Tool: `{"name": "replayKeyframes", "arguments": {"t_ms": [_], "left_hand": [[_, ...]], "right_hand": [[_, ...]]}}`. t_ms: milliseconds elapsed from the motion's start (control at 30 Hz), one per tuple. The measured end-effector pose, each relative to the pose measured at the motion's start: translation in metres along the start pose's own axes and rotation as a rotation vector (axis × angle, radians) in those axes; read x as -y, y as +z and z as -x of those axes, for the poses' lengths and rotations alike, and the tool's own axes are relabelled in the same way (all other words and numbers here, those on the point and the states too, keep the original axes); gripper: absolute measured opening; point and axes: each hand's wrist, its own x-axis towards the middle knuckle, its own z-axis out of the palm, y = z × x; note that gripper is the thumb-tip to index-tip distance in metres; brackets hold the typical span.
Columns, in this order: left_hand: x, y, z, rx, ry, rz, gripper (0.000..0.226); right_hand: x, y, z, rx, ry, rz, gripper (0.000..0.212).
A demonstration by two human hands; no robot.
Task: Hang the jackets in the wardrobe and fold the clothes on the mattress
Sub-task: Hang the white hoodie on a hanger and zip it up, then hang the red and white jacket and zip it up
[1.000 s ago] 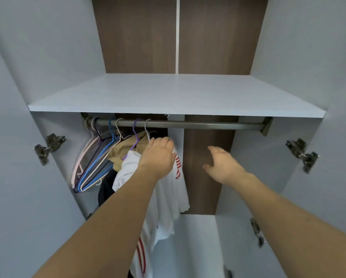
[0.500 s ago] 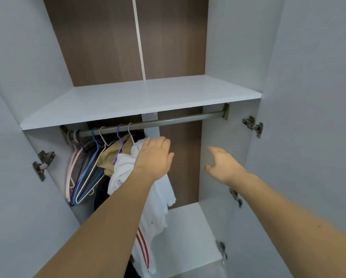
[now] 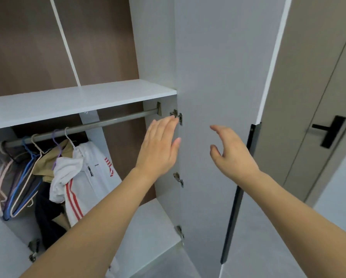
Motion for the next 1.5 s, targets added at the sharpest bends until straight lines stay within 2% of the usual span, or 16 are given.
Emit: {"name": "replayKeyframes", "arguments": {"t_ms": [100,200,333,733,933,1167,1367,1500], "left_hand": [[-0.072,0.022,-0.013,0.002,0.065,0.052,0.048],[-0.147,0.053,-0.024,0.018,0.128,0.127,0.049],[-0.251,0.107,-0.032,0.055,0.260,0.211,0.050],[-0.522,0.299,-0.051,0.405,0.617,0.464,0.053],[-0.677,0.373,-0.032,0.567,0.878,0.627,0.055],[-0.871,0.398,0.034,0.698,1.213,0.739,0.055],[-0.986,0.436,0.069,0.824,1.340,0.698,0.051],[-1.051,0.468,0.077,0.938,1.386,0.598,0.051]], "right_hand": [[-0.033,-0.060,0.040,-0.105,-0.001,0.054,0.051],[-0.079,-0.115,0.085,-0.159,0.086,0.116,0.052],[-0.150,-0.179,0.151,-0.217,0.261,0.180,0.052],[-0.340,-0.304,0.339,-0.434,0.889,0.263,0.054],[-0.378,-0.368,0.447,-0.629,1.248,0.316,0.053],[-0.390,-0.422,0.592,-0.835,1.602,0.381,0.054],[-0.428,-0.453,0.670,-1.045,1.709,0.275,0.052],[-0.453,-0.465,0.709,-1.113,1.802,0.172,0.051]]}}
